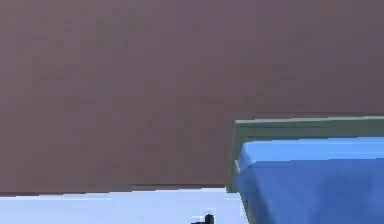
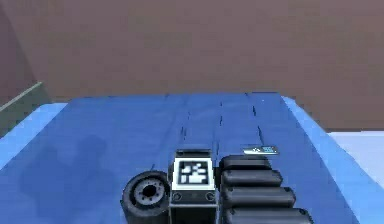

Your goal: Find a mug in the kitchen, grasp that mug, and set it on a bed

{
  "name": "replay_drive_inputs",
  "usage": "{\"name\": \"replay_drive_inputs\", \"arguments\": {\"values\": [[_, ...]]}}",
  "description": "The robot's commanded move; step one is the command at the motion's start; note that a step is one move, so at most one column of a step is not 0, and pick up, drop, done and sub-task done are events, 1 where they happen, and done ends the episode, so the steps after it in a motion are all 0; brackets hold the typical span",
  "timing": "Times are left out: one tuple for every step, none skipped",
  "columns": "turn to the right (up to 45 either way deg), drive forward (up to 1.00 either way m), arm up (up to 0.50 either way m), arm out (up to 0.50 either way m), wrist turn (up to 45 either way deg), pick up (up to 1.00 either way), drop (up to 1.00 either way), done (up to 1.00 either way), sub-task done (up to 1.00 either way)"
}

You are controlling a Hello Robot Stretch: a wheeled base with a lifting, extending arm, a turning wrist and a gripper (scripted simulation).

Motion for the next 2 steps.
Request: {"name": "replay_drive_inputs", "arguments": {"values": [[-45.0, 0.0, 0.0, 0.0, 0.0, 0.0, 0.0, 0.0, 0.0], [-39.0, 0.0, 0.0, 0.0, 0.0, 0.0, 0.0, 0.0, 0.0]]}}
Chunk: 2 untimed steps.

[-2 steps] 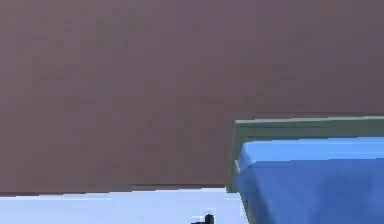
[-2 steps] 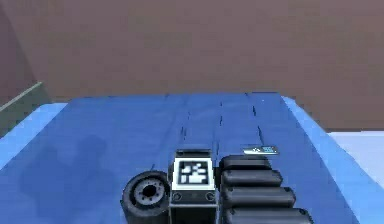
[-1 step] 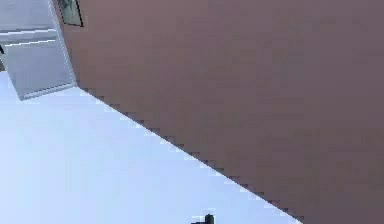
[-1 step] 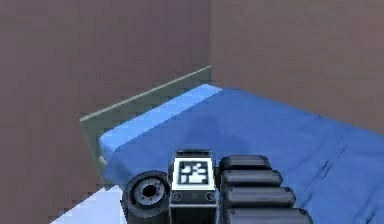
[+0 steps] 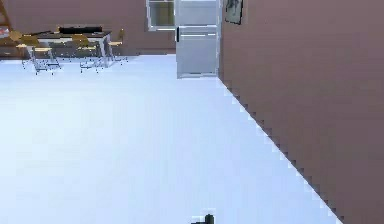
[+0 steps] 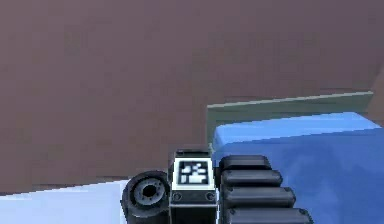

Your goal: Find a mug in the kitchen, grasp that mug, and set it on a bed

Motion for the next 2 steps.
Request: {"name": "replay_drive_inputs", "arguments": {"values": [[45.0, 0.0, 0.0, 0.0, 0.0, 0.0, 0.0, 0.0, 0.0], [45.0, 0.0, 0.0, 0.0, 0.0, 0.0, 0.0, 0.0, 0.0]]}}
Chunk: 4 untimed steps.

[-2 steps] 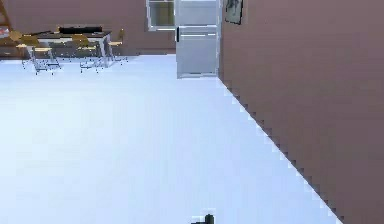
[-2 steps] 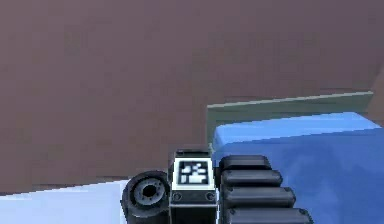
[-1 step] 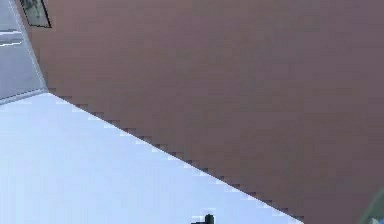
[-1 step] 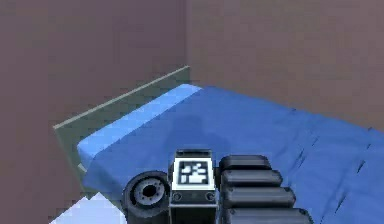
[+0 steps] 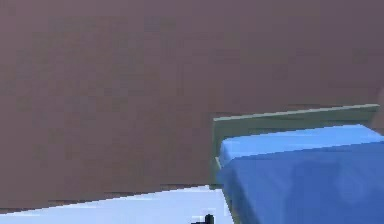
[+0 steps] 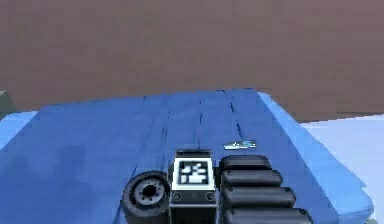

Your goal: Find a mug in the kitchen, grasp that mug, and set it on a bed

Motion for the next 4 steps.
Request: {"name": "replay_drive_inputs", "arguments": {"values": [[45.0, 0.0, 0.0, 0.0, 0.0, 0.0, 0.0, 0.0, 0.0], [12.0, 0.0, 0.0, 0.0, 0.0, 0.0, 0.0, 0.0, 0.0], [3.0, 0.0, 0.0, 0.0, 0.0, 0.0, 0.0, 0.0, 0.0], [-45.0, 0.0, 0.0, 0.0, 0.0, 0.0, 0.0, 0.0, 0.0]]}}
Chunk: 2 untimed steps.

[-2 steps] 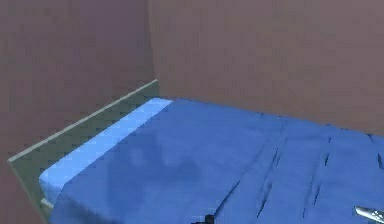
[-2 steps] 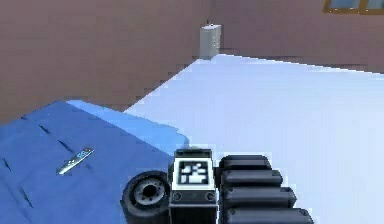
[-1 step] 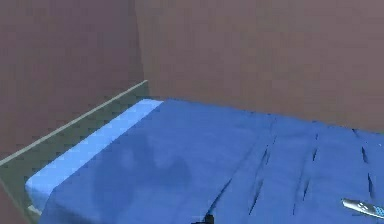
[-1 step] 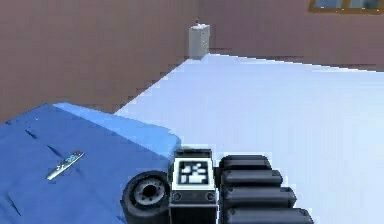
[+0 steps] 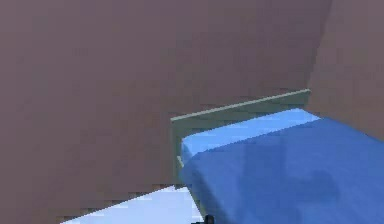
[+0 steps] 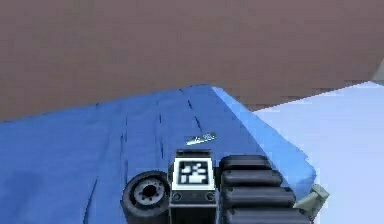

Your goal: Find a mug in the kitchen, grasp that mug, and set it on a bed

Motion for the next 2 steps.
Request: {"name": "replay_drive_inputs", "arguments": {"values": [[-45.0, 0.0, 0.0, 0.0, 0.0, 0.0, 0.0, 0.0, 0.0], [-45.0, 0.0, 0.0, 0.0, 0.0, 0.0, 0.0, 0.0, 0.0]]}}
